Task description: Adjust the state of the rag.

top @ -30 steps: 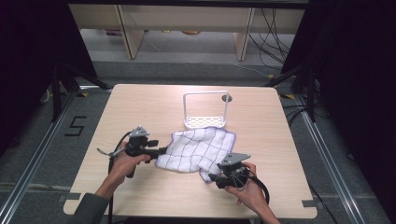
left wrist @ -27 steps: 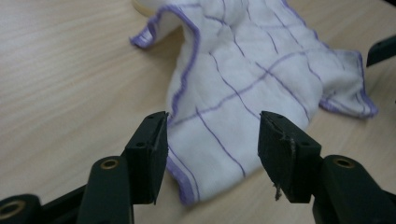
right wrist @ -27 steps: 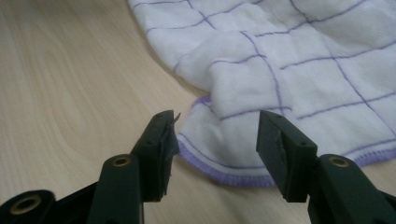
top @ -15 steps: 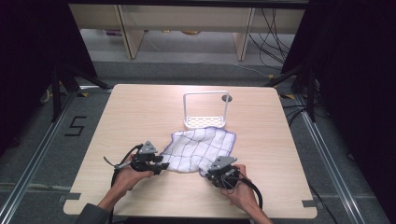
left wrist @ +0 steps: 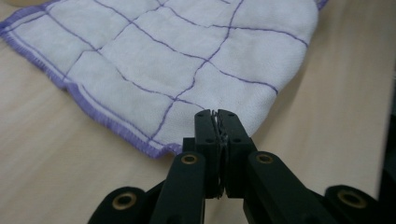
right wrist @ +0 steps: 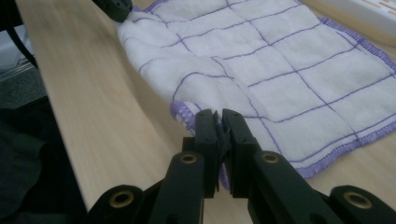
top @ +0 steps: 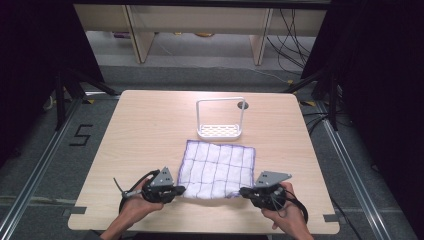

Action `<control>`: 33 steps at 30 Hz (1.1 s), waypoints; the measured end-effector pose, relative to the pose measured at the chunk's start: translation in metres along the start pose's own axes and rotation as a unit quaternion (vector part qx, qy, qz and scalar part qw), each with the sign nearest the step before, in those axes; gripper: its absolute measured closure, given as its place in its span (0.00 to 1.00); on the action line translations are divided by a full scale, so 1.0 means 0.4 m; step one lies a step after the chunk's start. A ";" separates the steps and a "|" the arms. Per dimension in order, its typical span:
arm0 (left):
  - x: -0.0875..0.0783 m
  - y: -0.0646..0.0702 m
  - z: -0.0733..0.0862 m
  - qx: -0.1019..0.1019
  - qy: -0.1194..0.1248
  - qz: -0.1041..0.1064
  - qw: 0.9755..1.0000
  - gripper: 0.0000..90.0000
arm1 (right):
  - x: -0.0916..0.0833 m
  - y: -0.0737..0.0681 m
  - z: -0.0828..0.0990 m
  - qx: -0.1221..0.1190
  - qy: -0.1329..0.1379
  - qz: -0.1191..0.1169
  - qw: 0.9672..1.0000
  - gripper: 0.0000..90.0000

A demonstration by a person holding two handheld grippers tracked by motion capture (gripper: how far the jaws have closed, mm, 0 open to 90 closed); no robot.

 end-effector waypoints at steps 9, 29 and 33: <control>0.014 0.023 0.013 -0.022 -0.005 0.039 0.999 0.76 | 0.000 -0.009 0.071 0.020 -0.037 -0.027 0.999 0.84; 0.069 -0.293 -0.147 -0.105 -0.006 -0.091 0.990 0.42 | 0.078 0.320 -0.064 0.133 -0.029 0.071 0.988 0.50; 0.100 -0.312 -0.173 -0.106 -0.016 -0.087 0.990 0.39 | 0.102 0.355 -0.088 0.137 -0.032 0.077 0.987 0.50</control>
Point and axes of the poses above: each handheld gripper's, and its own axes: x roughly forward along the jaws, z roughly out of its underside, y roughly to its right, the point moved 1 cm from there along x, roughly forward along the jaws, and after that the axes turned 15 degrees about -y, right-handed, at the moved point
